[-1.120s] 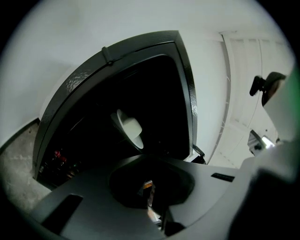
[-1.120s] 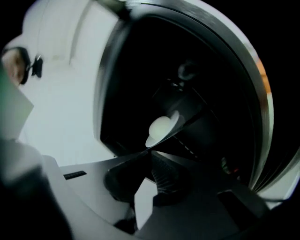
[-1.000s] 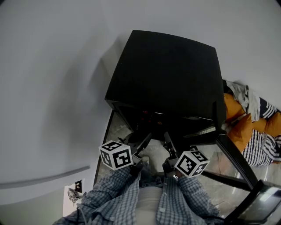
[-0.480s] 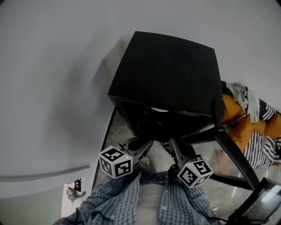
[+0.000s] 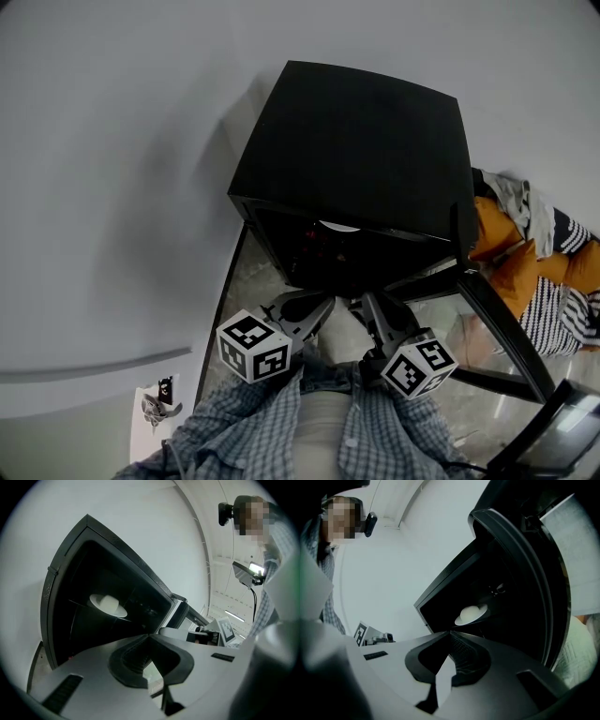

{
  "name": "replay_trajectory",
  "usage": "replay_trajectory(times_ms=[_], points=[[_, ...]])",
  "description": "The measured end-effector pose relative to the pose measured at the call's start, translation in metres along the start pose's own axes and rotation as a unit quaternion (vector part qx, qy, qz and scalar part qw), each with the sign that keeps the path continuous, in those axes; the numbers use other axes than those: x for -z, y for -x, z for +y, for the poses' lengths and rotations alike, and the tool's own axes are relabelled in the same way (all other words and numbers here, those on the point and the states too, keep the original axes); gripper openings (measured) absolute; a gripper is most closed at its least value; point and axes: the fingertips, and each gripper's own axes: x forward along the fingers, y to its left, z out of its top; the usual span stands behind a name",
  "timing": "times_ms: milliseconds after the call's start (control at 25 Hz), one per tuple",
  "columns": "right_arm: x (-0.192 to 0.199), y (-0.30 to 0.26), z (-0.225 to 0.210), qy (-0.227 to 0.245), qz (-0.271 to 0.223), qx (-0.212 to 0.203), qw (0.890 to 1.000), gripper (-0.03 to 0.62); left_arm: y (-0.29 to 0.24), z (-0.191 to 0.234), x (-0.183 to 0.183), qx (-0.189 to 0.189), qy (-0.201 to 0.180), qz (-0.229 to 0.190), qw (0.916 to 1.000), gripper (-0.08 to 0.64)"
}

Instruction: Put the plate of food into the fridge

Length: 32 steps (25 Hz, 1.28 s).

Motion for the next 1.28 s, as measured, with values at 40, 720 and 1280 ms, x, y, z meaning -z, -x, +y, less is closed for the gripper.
replay_trajectory(times_ms=[40, 720, 1280], points=[[0.0005, 0.0011, -0.0006, -0.001, 0.000, 0.001, 1.000, 0.006, -0.0006, -0.0010, 0.0006, 0.001, 0.000, 0.001, 1.0000, 0.006], [0.0028, 0.0054, 0.0037, 0.000, 0.006, -0.012, 1.000, 0.006, -0.0026, -0.0068, 0.0056, 0.001, 0.002, 0.006, 1.0000, 0.006], [0.0079, 0.0071, 0.0055, -0.013, 0.009, -0.014, 1.000, 0.006, 0.0022, -0.0053, 0.0086, -0.002, 0.014, 0.003, 0.9999, 0.006]])
